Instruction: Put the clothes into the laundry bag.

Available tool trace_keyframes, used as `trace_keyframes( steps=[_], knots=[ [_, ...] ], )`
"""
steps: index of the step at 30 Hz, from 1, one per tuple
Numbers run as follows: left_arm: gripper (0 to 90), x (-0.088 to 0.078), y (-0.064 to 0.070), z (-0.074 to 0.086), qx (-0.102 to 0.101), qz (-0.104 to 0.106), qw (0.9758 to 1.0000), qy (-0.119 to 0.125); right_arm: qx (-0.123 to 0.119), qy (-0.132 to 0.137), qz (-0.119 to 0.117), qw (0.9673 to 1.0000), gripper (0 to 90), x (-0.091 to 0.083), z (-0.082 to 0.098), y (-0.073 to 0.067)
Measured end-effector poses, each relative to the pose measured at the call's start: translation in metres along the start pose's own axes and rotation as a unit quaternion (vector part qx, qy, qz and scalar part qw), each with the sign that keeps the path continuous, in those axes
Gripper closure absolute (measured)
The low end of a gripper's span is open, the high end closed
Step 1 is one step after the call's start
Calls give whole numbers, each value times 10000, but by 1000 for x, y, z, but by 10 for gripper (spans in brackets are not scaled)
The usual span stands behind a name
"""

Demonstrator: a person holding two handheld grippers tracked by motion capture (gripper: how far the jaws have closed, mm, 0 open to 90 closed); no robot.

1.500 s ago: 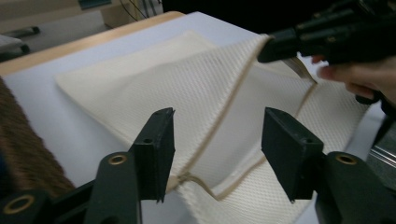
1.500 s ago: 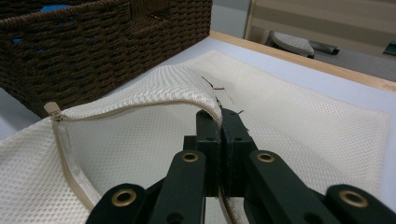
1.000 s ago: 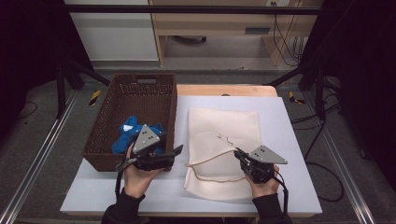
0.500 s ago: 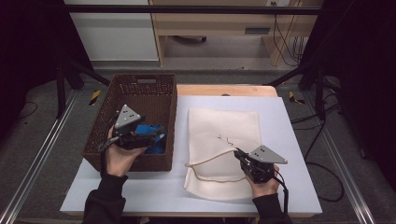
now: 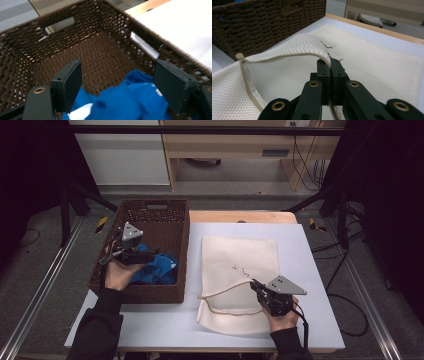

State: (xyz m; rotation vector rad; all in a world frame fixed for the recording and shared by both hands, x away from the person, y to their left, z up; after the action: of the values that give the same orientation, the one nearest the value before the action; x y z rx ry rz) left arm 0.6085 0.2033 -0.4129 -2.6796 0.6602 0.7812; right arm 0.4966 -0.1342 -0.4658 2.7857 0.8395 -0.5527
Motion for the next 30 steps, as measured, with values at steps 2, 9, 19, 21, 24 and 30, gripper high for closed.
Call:
trace_keyframes(
  steps=[2,9,19,21,24,30],
  knots=[
    [224,6,-4,7,-6,57,9999,-115,-5,-17,-5,10000,877,1,1,0],
    [209,18,-10,23,-212,190,9990,-334,3,-54,-14,10000,877,1,2,0],
    [199,29,-9,38,5,224,9978,-630,-21,-76,-18,10000,877,2,4,1],
    [199,30,-8,41,44,243,9974,-680,-19,-78,-22,10000,877,2,4,1],
    [199,32,-7,45,70,287,9964,-801,-9,-87,-23,10000,877,2,4,0],
    [172,36,-5,54,131,325,9931,-1117,-19,-112,-29,9999,877,2,5,1]
  ],
)
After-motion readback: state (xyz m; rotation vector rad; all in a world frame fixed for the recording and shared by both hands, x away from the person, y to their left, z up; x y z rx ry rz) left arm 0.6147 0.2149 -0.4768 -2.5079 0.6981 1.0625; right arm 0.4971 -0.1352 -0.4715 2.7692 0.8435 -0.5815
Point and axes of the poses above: each handheld gripper's, and its own axes: x roughly forward along the jaws, z roughly out of its underside, y roughly to its right, the point moved 10 cm from there along x, roughly forward along the jaws, and after that the axes turned 2 degrees about -x, right-handed, at the moved point
